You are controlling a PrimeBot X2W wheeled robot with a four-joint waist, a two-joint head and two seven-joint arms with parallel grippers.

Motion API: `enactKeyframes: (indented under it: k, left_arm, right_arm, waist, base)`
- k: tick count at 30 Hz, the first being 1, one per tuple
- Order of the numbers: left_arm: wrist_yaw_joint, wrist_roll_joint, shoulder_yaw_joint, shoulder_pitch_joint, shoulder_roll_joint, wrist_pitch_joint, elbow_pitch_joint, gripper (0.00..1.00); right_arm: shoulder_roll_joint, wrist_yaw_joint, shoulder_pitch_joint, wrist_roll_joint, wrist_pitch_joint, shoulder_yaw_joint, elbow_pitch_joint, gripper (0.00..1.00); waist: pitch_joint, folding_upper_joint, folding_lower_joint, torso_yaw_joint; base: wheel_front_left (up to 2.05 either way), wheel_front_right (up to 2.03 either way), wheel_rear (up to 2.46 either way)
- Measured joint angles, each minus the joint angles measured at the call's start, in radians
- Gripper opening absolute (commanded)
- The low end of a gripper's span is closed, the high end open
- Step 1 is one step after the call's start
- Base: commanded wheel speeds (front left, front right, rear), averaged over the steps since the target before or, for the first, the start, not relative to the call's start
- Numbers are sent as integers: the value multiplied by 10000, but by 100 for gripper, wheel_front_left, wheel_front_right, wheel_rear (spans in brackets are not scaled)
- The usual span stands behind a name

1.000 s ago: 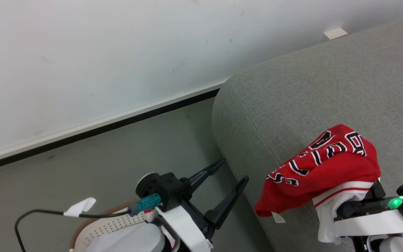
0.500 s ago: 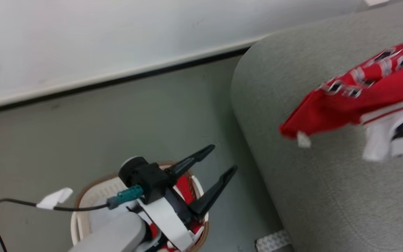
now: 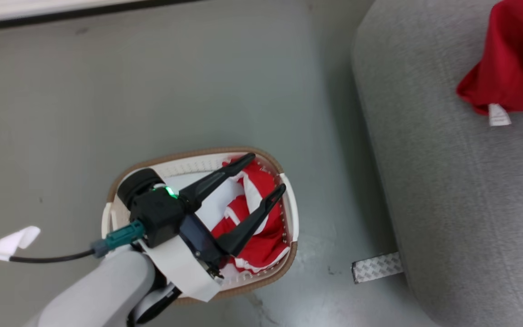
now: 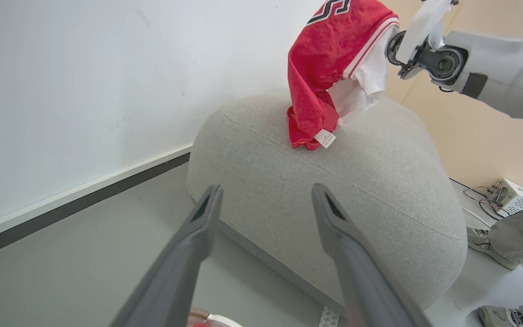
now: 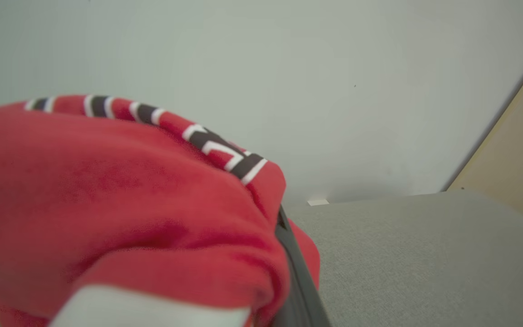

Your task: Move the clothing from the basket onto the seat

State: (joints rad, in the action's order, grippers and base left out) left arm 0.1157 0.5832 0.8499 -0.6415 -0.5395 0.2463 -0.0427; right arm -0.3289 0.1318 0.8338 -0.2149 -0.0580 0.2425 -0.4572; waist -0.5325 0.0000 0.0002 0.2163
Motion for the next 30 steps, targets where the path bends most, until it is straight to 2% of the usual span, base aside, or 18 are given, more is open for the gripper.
enactKeyframes:
  k: [7, 13, 15, 18, 19, 21, 26, 30]
  left_arm:
    - [44, 42, -113, -130, -146, 31, -65, 100]
    - [73, 65, -171, -131, -176, 105, 71, 100]
    - [75, 79, -219, -132, -157, 115, 115, 100]
    - [82, 82, -253, -132, -100, 123, 203, 100]
    - [82, 84, -265, -131, -84, 146, 249, 100]
    - [84, 92, -276, -122, -36, 148, 339, 100]
    - [84, 151, -247, 75, 203, 155, 663, 100]
    - [67, 261, -318, 338, 437, 167, 984, 100]
  right_arm:
    - [-487, 0, 232, 1964, 1066, 1275, -1037, 0]
    - [-313, 0, 142, 3340, 2491, 2019, -1720, 0]
    - [-198, 0, 54, 3595, 2794, 2119, -1814, 5]
    - [-96, 0, 34, 3741, 2949, 2176, -1799, 23]
    - [-58, 0, 21, 3779, 2961, 2159, -1755, 35]
    - [8, 0, 8, 3812, 3085, 1996, -1691, 100]
    - [25, 0, -306, 3645, 4213, 1260, -1887, 100]
    - [-203, 0, -765, 3149, 4809, 468, -1889, 100]
  waist:
    - [-806, 1, 0, -465]
    - [-976, 0, 0, -734]
    - [-908, 0, -1, -762]
    - [-761, 0, -1, -781]
    - [-699, 0, -1, -780]
    - [-553, 0, 0, -764]
    - [3, 0, -1, -676]
    - [649, 0, -2, -593]
  base:
    - [0, 0, 0]
    - [0, 0, 0]
    - [0, 0, 0]
    - [0, 0, 0]
    - [0, 0, 0]
    - [0, 0, 0]
    - [0, 0, 0]
    - [0, 0, 0]
